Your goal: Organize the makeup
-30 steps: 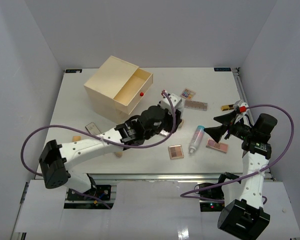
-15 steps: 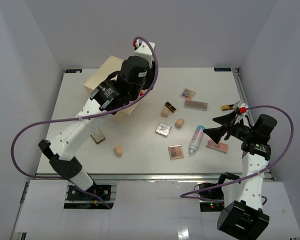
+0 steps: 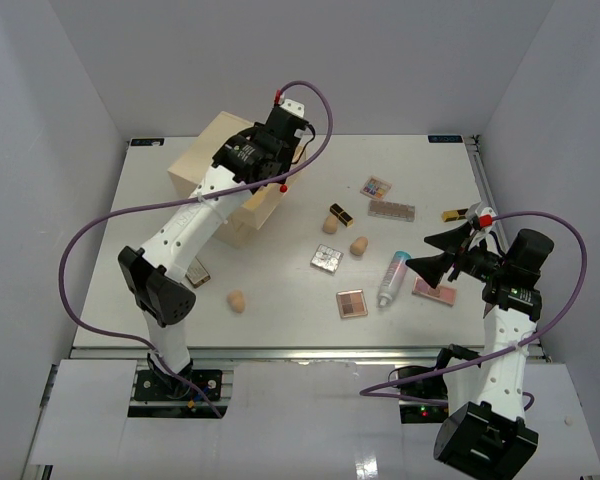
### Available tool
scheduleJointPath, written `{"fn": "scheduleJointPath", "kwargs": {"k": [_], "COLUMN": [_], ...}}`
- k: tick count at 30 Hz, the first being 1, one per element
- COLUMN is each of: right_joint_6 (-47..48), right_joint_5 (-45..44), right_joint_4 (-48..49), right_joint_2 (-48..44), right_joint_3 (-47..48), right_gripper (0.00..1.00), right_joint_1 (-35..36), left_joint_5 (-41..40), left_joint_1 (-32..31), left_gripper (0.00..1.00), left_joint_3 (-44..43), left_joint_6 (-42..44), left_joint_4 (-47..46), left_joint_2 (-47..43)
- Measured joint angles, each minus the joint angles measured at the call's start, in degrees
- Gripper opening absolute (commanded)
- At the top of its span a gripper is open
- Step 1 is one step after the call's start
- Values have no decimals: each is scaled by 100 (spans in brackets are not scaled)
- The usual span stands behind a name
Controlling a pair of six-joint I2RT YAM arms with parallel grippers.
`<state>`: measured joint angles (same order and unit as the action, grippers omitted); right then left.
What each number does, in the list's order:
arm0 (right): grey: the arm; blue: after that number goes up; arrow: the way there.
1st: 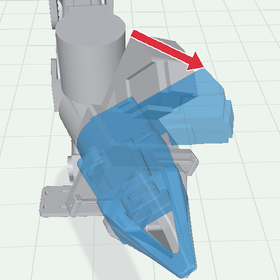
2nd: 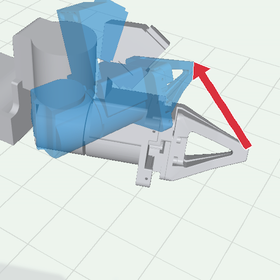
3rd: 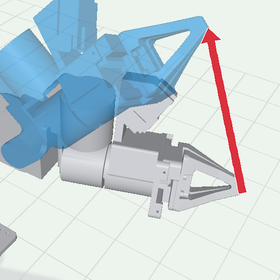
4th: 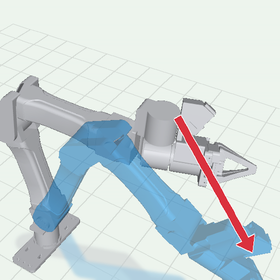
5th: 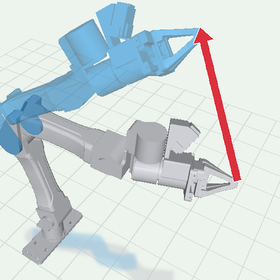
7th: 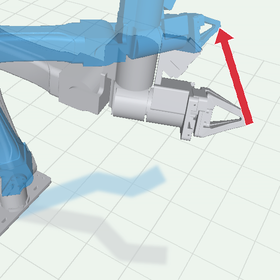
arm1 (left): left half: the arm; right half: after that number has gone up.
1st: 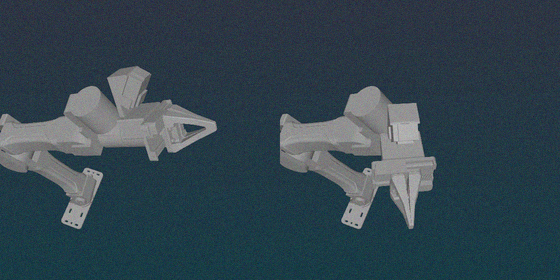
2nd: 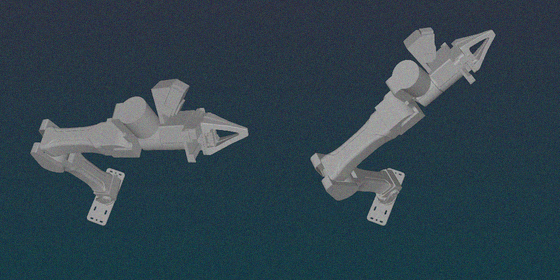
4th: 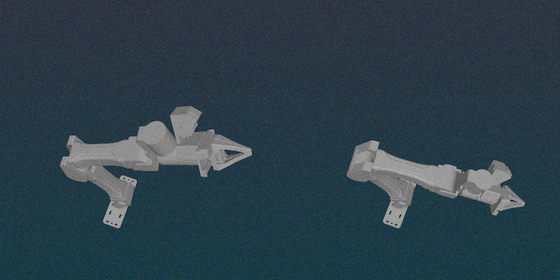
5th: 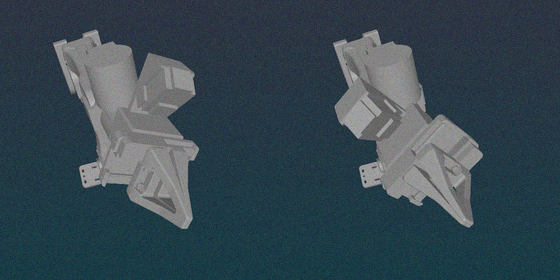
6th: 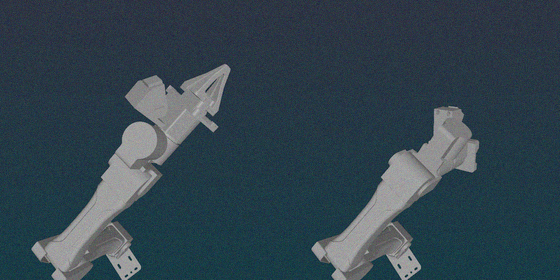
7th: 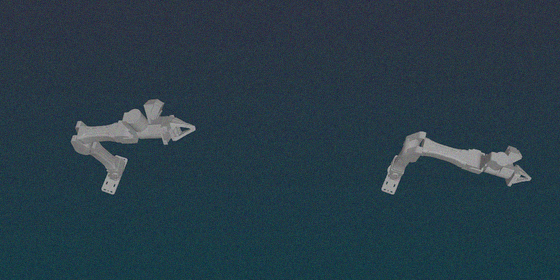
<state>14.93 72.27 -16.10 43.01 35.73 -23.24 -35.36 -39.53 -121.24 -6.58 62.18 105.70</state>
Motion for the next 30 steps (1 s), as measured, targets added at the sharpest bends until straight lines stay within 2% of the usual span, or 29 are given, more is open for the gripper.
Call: {"fn": "scheduleJointPath", "kwargs": {"k": [3, 7, 12, 13, 19, 26, 28, 29, 30], "right_joint_6": [-5, -20, -36, -39, -39, 35, 199, 306, 648], "right_joint_5": [1, 10, 33, 38, 39, 117, 244, 324, 413], "right_joint_4": [0, 0, 0, 0, 0, 3, -10, -24, -110], "right_joint_2": [-32, -50, -55, -55, -53, -14, -7, 5, 32], "right_joint_3": [0, 0, -1, -2, -2, -28, -71, -89, -94], "right_gripper": [95, 95, 95, 95, 95, 95, 94, 93, 91], "right_joint_1": [0, 0, 0, 0, 0, -2, -2, 0, 0], "left_joint_5": [-62, -182, -269, -287, -281, -159, -31, 62, 234], "left_joint_1": [-14, -16, 16, 21, 33, 33, 33, 33, 33], "left_gripper": [6, 22, 65, 70, 86, 89, 92, 97, 98], "left_joint_3": [-102, -78, -21, -21, -32, -39, -45, -45, -34], "left_joint_6": [60, 57, 57, 59, 34, 10, 7, 4, -17], "left_joint_4": [87, 199, 276, 276, 238, 202, 165, 138, 74], "left_joint_2": [87, 195, 317, 332, 345, 336, 294, 254, 176]}}
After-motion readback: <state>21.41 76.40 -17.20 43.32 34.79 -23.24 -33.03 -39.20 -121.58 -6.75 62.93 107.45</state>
